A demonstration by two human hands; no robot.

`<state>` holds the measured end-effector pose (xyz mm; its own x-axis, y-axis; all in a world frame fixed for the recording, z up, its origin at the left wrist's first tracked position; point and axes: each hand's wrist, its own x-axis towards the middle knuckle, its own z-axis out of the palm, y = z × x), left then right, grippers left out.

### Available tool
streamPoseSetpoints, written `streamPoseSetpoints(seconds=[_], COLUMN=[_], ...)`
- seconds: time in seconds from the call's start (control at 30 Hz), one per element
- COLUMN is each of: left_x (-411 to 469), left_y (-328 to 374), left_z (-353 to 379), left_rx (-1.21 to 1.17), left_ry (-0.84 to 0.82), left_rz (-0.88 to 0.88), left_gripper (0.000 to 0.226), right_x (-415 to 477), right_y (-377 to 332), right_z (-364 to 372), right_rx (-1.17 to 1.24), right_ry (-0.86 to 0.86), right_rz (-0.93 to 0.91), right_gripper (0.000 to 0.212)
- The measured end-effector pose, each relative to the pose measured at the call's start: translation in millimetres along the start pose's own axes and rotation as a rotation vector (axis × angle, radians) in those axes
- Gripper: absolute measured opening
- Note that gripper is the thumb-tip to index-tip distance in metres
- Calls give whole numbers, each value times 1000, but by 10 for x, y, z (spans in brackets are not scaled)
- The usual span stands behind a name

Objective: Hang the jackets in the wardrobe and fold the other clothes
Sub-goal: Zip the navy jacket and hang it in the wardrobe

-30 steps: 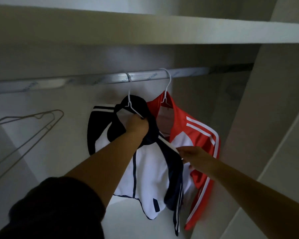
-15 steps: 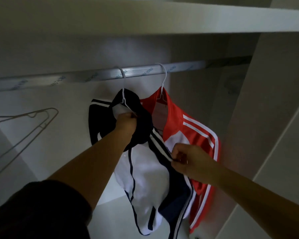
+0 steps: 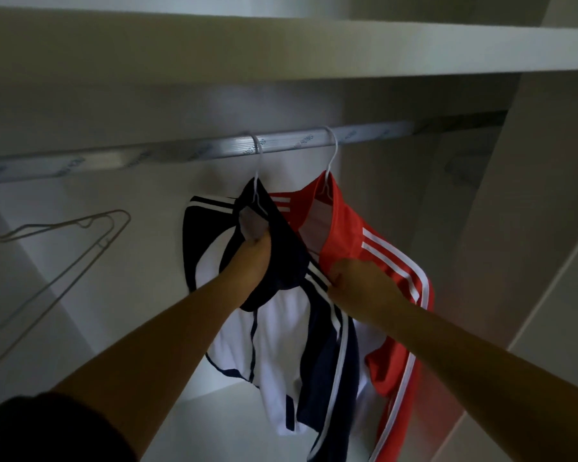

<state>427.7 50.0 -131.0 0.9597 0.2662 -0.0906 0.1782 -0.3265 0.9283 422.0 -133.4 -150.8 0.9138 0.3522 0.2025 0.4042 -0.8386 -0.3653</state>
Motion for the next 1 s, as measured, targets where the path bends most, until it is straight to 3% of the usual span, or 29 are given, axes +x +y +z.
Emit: streamPoseSetpoints(seconds=[0.07, 0.13, 0.23, 0.33, 0.47, 0.57, 0.7, 0.87, 0.93, 1.0], left_x=[-97, -225, -296, -271, -47, 181, 408, 606, 688, 712], left_y=[1, -56, -185, -210, -272, -376, -485, -544, -569, -608], left_z=[-57, -130, -174, -326, -765, -955, -951, -962, -1010, -1076], left_rx=[-122, -10, 149, 18, 377, 437, 366, 270, 289, 374], left_ry=[-63, -103, -68, 115, 476, 404, 278, 364, 393, 437], left_rz=[37, 92, 223, 215, 351, 229, 31, -79, -123, -184], left_gripper=[66, 46, 33, 39, 21, 8, 40, 64, 64, 45], right_x=[74, 159, 260, 253, 300, 487, 582, 543, 567, 583], right_y=[-149, -281, -312, -272, -514, -724, -732, -505, -443, -401], right_z=[-14, -34, -75, -128, -155, -125, -24, -111, -165, -189], right_rx=[137, 236, 88, 77, 219, 193, 104, 188, 259, 287], right_ry=[45, 61, 4, 8, 116, 135, 164, 176, 148, 134], right_rz=[-38, -27, 37, 134, -11, -66, -78, -222, -262, -283], right_gripper=[23, 36, 16, 16, 14, 25, 19, 18, 18, 18])
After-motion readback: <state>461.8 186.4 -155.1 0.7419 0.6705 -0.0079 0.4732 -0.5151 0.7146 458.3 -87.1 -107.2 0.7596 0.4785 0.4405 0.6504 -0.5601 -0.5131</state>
